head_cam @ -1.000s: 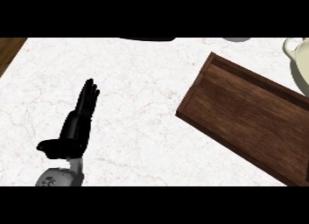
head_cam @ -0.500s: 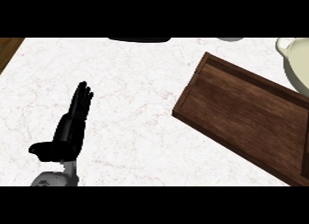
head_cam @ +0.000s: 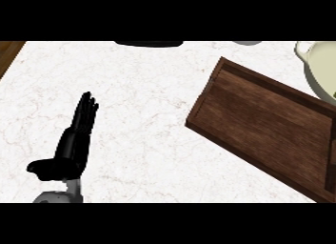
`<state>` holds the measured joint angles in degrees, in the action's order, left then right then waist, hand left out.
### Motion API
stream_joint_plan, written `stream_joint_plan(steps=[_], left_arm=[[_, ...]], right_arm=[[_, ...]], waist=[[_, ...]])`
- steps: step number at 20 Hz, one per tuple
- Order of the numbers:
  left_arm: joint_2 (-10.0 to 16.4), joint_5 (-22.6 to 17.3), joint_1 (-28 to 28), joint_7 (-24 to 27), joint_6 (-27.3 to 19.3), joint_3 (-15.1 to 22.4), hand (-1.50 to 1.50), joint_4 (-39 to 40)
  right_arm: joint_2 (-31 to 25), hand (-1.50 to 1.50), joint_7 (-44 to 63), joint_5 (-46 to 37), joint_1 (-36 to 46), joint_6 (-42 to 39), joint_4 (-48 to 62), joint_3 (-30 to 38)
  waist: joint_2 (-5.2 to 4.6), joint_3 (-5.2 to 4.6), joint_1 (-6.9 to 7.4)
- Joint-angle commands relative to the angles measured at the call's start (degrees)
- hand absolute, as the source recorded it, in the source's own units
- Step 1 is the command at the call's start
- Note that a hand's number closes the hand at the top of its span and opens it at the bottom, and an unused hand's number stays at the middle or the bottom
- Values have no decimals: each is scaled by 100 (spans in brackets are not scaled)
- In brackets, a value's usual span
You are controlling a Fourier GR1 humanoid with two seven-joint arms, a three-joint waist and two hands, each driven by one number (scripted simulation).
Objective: Pick the pear from the tray and place it in the pot
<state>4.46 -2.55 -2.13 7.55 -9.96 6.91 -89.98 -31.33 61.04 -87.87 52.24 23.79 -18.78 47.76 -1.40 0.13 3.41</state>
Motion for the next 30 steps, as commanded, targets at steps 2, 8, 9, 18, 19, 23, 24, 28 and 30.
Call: stream_joint_plan(steps=[2,8,9,18,19,23,24,28,30], left_arm=[[53,-74,46,-19,109,-33,0,-11],[27,-88,75,50,75,-87,0,56],[45,1,81,-82,23,-25,0,-33],[118,-78,18,-24,71,-253,0,90],[120,-41,321,-173,23,-153,0,-262],[-145,198,127,-139,-215,15,0,-113],[-116,222,356,-127,-225,22,0,-243],[162,-87,339,159,142,-398,0,-40],[0,72,454,-53,-17,-181,0,-287]], right_arm=[[199,-150,-200,282,-150,1491,-270,234],[479,-150,-827,404,-124,3523,-1296,249],[523,-150,-1076,614,-319,3771,-1303,373],[814,-150,-1706,1371,-651,4993,-1528,538],[899,-150,-1800,1522,-792,5091,-1679,552],[1178,-150,-2226,2070,-1179,4864,-2508,124],[1113,-150,-2338,2229,-1286,5165,-2246,114],[1439,-150,-2351,2475,-1819,4967,-3203,-169],[1594,-150,-2258,2713,-2324,4544,-3953,-341]], waist=[[-17,21,22],[39,11,-67],[52,20,-121],[95,-4,-239],[118,-3,-238],[150,-11,-350],[132,-7,-295],[147,-14,-339],[157,-14,-362]])
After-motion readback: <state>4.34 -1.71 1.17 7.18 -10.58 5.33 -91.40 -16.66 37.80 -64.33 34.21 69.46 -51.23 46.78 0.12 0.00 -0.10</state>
